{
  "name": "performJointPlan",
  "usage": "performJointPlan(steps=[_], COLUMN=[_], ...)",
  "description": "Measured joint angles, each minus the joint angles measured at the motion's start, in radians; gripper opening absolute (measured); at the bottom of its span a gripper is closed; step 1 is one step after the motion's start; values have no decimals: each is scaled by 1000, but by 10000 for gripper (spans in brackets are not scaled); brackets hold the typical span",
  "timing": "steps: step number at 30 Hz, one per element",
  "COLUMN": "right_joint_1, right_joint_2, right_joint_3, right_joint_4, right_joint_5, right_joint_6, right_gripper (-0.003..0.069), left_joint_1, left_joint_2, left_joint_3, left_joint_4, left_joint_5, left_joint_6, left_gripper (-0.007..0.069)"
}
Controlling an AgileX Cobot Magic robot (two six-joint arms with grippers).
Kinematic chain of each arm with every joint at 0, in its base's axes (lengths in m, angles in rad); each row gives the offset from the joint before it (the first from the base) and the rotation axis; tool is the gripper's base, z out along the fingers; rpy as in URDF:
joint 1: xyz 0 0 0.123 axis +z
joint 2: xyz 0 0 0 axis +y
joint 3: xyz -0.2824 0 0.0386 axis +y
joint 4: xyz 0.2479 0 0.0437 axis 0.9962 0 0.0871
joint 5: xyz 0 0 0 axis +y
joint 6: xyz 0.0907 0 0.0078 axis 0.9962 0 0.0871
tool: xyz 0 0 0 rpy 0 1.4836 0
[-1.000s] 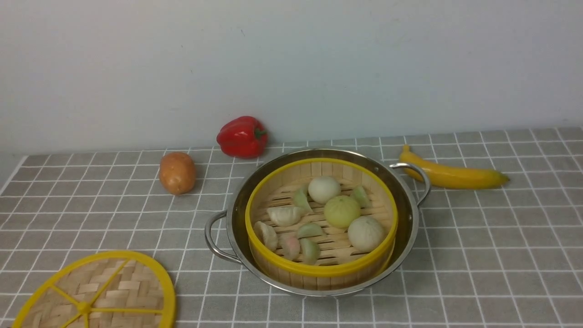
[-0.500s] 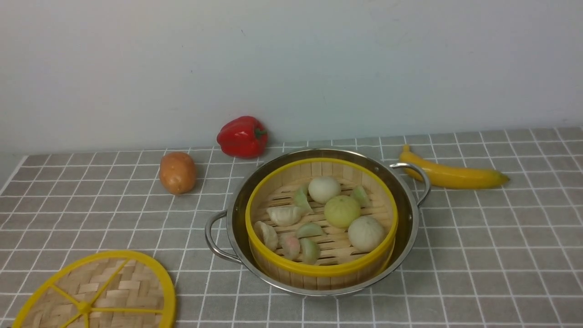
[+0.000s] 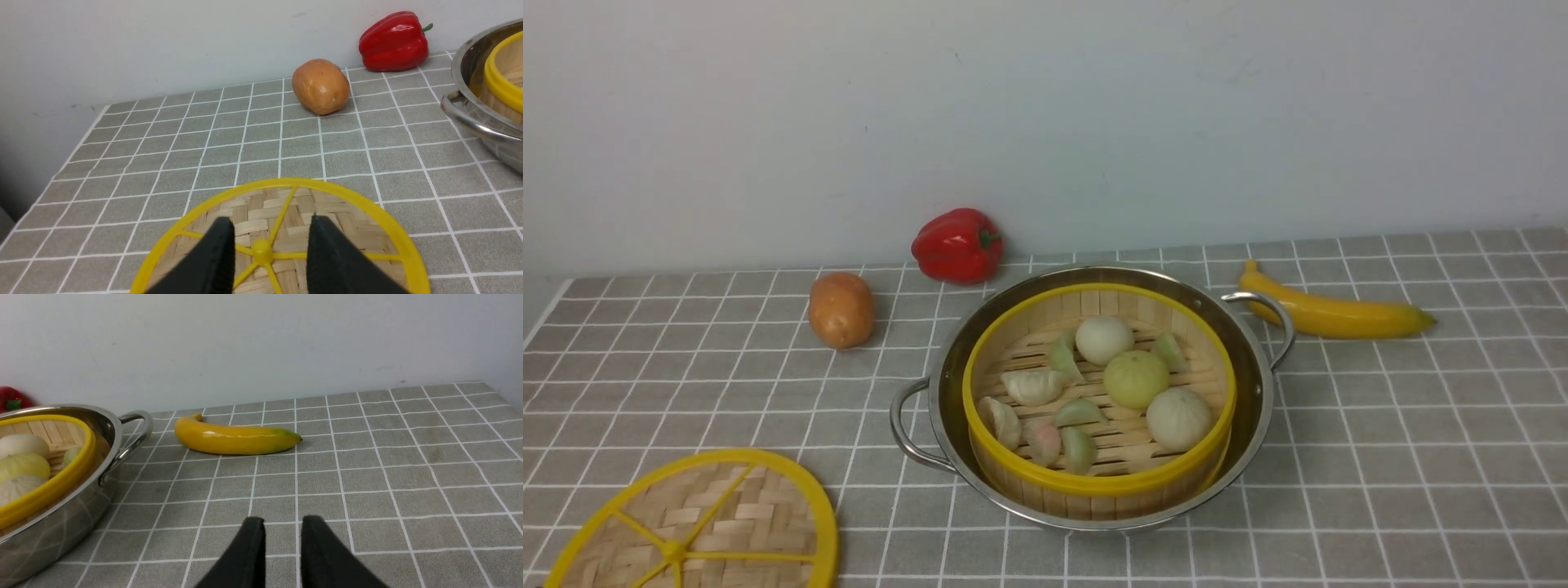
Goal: Place the steamer in the pot on the grey tablecloth, and put the lid on the steamer.
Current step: 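Grasp the bamboo steamer lid lying on the table by its centre knob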
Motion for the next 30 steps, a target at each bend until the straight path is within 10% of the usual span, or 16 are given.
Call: performJointPlan(steps=[22, 30], right_joint_1=[0, 0], right_joint_2=[0, 0], right_joint_3=[0, 0], right_joint_4=[2, 2], right_joint_5=[-1, -1], right_joint_6=[1, 1], right_gripper=[206, 227], left_joint_1=[0, 0], left_joint_2=[0, 0], left_joint_3=[1, -7], left_joint_4=[-9, -472], left_joint_5=[-27, -262], left_joint_6=[-2, -160], left_gripper=[243, 243])
